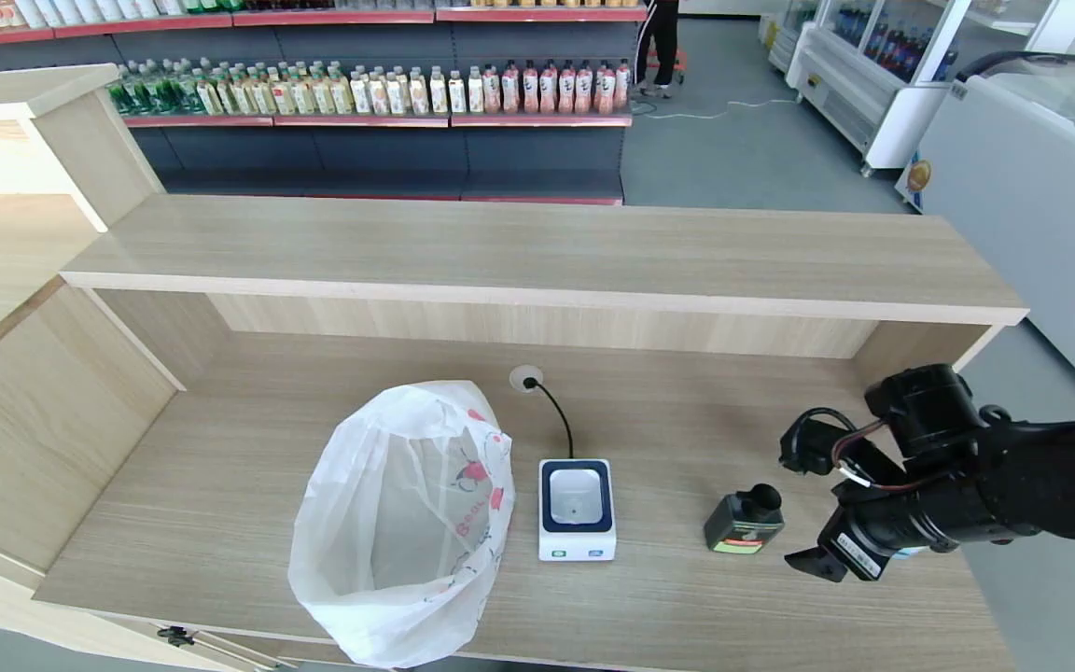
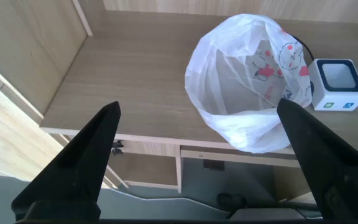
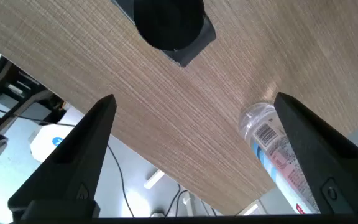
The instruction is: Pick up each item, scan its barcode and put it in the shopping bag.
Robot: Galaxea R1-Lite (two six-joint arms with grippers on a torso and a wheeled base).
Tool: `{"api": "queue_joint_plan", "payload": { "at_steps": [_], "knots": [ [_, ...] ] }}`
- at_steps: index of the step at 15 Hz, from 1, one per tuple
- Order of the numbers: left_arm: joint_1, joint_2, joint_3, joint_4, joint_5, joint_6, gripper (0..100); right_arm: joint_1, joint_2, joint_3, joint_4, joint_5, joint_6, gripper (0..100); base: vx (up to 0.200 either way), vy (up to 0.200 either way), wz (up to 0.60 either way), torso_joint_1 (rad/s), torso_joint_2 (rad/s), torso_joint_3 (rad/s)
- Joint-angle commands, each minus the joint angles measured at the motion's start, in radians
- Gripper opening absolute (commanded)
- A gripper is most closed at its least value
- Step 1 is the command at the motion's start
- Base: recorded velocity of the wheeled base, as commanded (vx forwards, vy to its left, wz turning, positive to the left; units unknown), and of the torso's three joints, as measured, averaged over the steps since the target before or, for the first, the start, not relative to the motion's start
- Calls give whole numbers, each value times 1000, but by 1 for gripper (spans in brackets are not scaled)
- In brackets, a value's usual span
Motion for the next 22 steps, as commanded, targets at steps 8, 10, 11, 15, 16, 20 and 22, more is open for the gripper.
{"api": "queue_joint_plan", "payload": {
  "at_steps": [8, 10, 11, 15, 16, 20, 22],
  "knots": [
    [0, 0, 0, 0, 0, 0, 100, 17, 204, -21, -167, 174, -61, 100, 0, 0, 0, 0, 0, 0],
    [0, 0, 0, 0, 0, -1, 100, 25, 235, -36, -201, 175, -63, 100, 0, 0, 0, 0, 0, 0],
    [0, 0, 0, 0, 0, 0, 100, 29, 238, -45, -204, 177, -63, 100, 0, 0, 0, 0, 0, 0],
    [0, 0, 0, 0, 0, 0, 100, 32, 257, -56, -207, 226, -63, 100, 0, 0, 0, 0, 0, 0],
    [0, 0, 0, 0, 1, 0, 100, 34, 258, -58, -216, 226, -63, 0, 0, 0, 0, 0, 0, 0],
    [0, 0, 0, 0, 0, -1, 100, 35, 264, -50, -218, 226, -63, 0, 0, 0, 0, 0, 0, 0],
    [0, 0, 0, 0, 1, -1, 100, 35, 246, -42, -219, 224, -61, 0, 0, 0, 0, 0, 0, 0]
  ]
}}
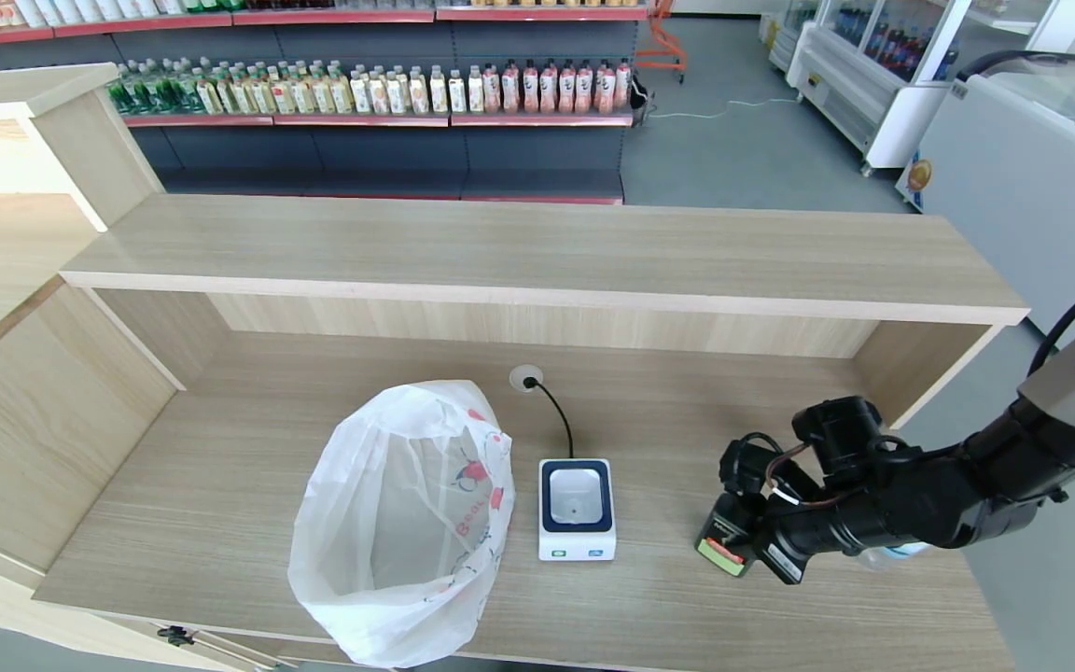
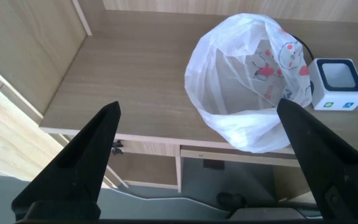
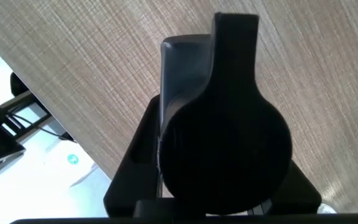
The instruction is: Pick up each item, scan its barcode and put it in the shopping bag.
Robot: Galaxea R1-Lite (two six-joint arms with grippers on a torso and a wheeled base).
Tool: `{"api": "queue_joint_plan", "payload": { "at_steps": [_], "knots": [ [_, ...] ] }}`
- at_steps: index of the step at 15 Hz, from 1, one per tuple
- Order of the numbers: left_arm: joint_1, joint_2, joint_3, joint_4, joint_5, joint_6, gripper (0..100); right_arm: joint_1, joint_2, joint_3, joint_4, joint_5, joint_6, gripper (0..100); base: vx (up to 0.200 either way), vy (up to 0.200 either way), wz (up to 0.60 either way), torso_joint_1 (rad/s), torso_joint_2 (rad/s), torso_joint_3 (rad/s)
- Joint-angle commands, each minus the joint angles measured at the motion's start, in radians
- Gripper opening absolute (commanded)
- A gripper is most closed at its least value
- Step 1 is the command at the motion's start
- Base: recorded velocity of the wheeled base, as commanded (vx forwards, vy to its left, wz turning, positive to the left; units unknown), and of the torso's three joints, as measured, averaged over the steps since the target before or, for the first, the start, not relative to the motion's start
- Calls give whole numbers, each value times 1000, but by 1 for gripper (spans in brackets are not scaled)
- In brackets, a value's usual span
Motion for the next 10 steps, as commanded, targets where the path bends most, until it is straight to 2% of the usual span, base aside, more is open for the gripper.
{"api": "queue_joint_plan", "payload": {
  "at_steps": [1, 3, 7, 8, 10],
  "knots": [
    [0, 0, 0, 0, 1, 0, 100, 0, -17, 5, -3, 0, 0, 0, 0, 0, 0, 0, 0, 0],
    [0, 0, 0, 0, -1, -1, 100, -9, -117, 4, -21, 0, 27, 0, 0, 0, 0, 0, 0, 0],
    [0, 0, 0, 0, -1, 0, 100, -40, -387, 50, -22, -3, 227, 0, 0, 0, 0, 0, 0, 0],
    [0, 0, 0, 0, -1, 0, 100, -56, -448, 76, -22, -6, 216, 0, 0, 0, 0, 0, 0, 0],
    [0, 0, 0, 0, 1, 0, 100, -135, -535, 151, -33, -9, 26, 0, 0, 0, 0, 0, 0, 0]
  ]
}}
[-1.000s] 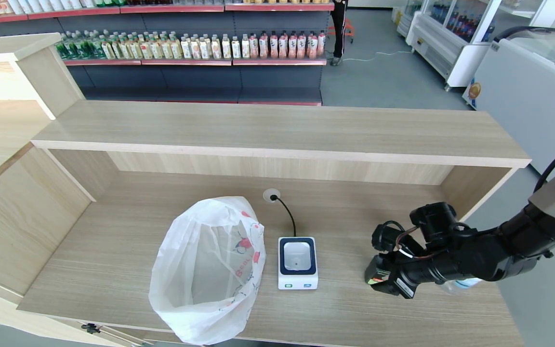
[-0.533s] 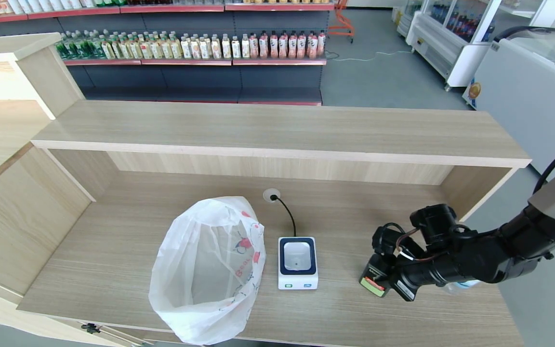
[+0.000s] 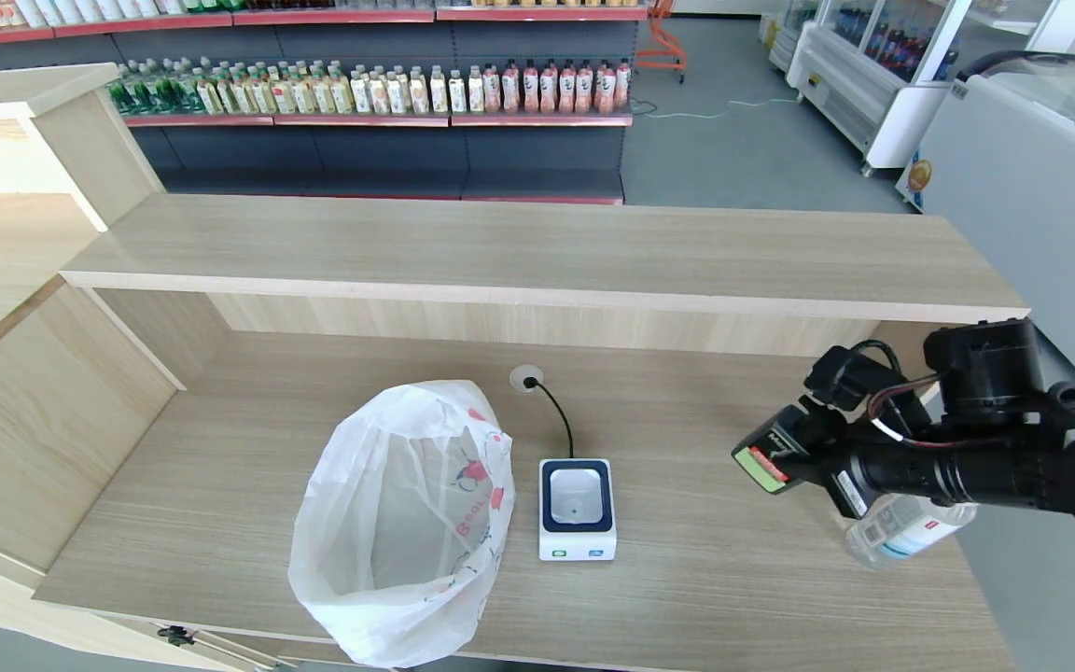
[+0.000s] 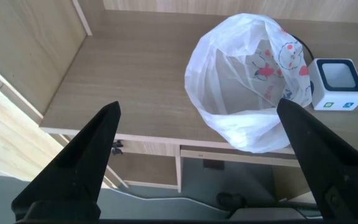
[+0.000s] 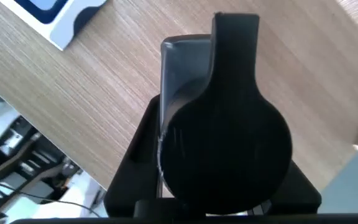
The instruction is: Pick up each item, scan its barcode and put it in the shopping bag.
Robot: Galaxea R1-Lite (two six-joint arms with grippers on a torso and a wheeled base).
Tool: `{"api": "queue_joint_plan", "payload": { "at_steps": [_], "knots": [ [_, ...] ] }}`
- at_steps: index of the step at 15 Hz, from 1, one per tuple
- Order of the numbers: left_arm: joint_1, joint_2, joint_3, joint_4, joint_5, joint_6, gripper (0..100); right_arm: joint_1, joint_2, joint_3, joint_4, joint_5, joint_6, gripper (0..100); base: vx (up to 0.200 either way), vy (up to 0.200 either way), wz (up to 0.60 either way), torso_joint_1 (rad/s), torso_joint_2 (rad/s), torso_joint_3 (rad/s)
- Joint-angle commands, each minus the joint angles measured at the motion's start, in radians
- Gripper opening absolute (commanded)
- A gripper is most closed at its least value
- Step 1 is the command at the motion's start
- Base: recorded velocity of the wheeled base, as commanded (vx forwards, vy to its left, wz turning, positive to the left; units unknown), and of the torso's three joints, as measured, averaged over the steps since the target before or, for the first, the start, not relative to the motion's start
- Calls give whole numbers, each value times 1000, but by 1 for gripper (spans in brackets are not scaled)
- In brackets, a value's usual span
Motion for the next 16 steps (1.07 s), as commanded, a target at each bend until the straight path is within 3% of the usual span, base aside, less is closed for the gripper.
{"api": "queue_joint_plan", "payload": {
  "at_steps": [1, 4, 6, 9, 11, 13, 16],
  "knots": [
    [0, 0, 0, 0, -1, 0, 100, -139, -173, 102, -25, 4, -247, 0, 0, 0, 0, 0, 0, 0],
    [0, 0, 0, 0, -1, 0, 100, -208, -199, 129, -107, 12, -425, 0, 0, 0, 0, 0, 0, 0],
    [0, 0, 0, 0, -1, 0, 100, -225, -210, 155, -195, 80, -526, 0, 0, 0, 0, 0, 0, 0],
    [0, 0, 0, 0, -1, 0, 100, -324, -214, 165, -245, 414, -886, 0, 0, 0, 0, 0, 0, 0],
    [0, 0, 0, 0, -1, 0, 100, -341, -176, 165, -229, 722, -1244, 0, 0, 0, 0, 0, 0, 0],
    [0, 0, 0, 0, 1, 0, 100, -265, -122, 164, -228, 905, -1557, 0, 0, 0, 0, 0, 0, 0],
    [0, 0, 0, 0, 1, 0, 100, -70, -113, 167, -228, 936, -1843, 0, 0, 0, 0, 0, 0, 0]
  ]
}}
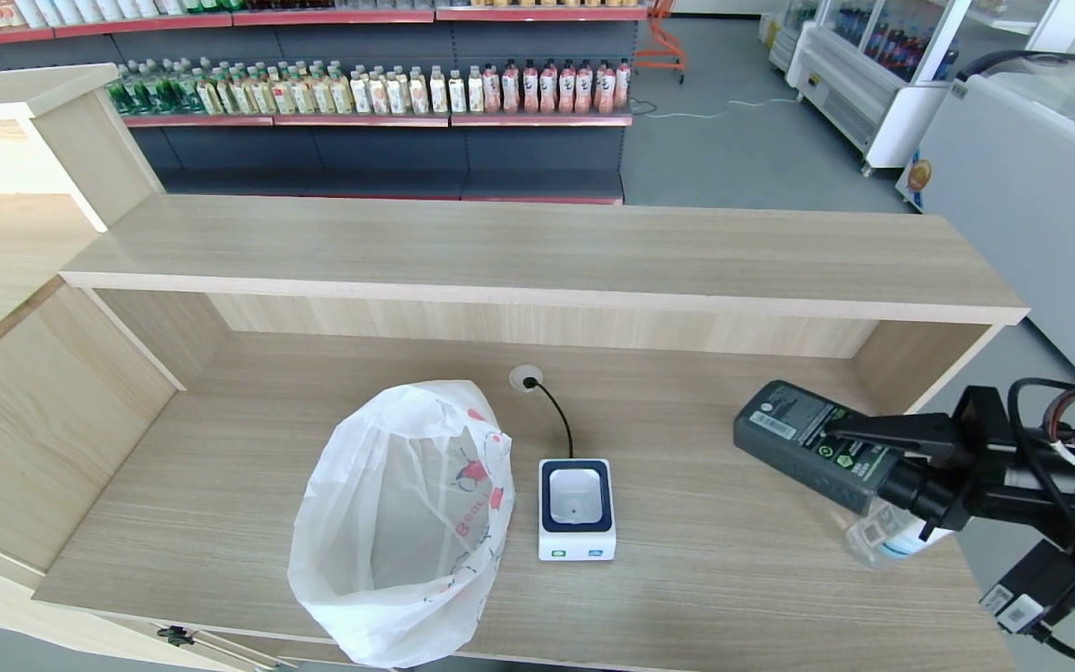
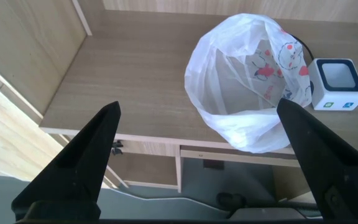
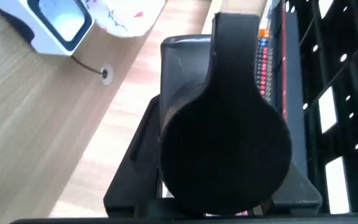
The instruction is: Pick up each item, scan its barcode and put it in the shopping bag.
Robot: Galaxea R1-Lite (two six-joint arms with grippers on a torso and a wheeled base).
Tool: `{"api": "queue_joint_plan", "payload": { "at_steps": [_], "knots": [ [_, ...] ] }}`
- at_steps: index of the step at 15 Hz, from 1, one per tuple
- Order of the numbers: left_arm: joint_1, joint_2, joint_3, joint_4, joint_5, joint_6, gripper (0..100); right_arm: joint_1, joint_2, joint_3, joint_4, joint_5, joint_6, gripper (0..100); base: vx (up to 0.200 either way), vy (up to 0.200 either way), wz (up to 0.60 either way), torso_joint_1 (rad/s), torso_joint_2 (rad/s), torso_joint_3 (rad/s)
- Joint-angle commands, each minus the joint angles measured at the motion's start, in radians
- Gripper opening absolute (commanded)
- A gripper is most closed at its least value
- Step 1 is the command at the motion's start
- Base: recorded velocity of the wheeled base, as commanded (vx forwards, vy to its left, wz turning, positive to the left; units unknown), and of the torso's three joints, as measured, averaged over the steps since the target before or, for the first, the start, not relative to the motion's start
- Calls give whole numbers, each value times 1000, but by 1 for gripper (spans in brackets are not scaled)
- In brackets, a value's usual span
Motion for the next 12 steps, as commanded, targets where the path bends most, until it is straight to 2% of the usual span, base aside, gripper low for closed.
{"api": "queue_joint_plan", "payload": {
  "at_steps": [1, 5, 9, 12],
  "knots": [
    [0, 0, 0, 0, -1, -1, 100, 183, 34, 12, 2, 18, -143, 0, 0, 0, 0, 0, 0, 0],
    [0, 0, 0, 0, -1, -1, 100, 363, 115, 72, -1, 18, -315, 0, 0, 0, 0, 0, 0, 0],
    [0, 0, 0, 0, -1, -1, 100, 380, 107, 85, -20, 16, -414, 0, 0, 0, 0, 0, 0, 0],
    [0, 0, 0, 0, -1, 0, 100, 421, 123, 88, -21, 21, -428, 0, 0, 0, 0, 0, 0, 0]
  ]
}}
